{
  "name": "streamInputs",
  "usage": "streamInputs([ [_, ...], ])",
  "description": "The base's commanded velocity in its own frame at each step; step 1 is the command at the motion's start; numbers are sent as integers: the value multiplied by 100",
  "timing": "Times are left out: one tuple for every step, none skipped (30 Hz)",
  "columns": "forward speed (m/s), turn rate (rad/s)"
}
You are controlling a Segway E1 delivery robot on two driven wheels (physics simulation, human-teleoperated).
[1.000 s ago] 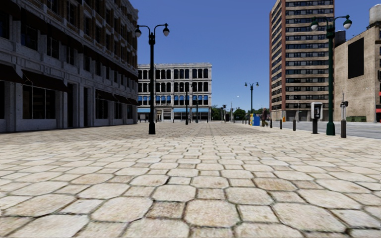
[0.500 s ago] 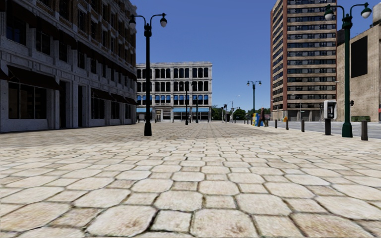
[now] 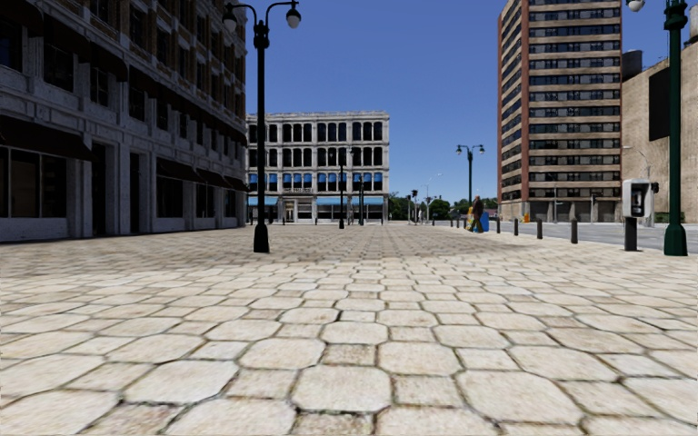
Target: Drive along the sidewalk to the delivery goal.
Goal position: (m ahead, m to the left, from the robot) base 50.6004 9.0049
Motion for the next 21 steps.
streamInputs([
  [200, 0],
  [200, 0],
  [200, 0],
  [200, 0],
  [200, 0],
  [200, 0],
  [200, 0],
  [200, 0],
  [200, 0],
  [200, 0],
  [200, 0],
  [200, 0],
  [200, 0],
  [200, 0],
  [200, 0],
  [200, 0],
  [200, -3],
  [200, -6],
  [200, -6],
  [200, -8],
  [200, -9],
])
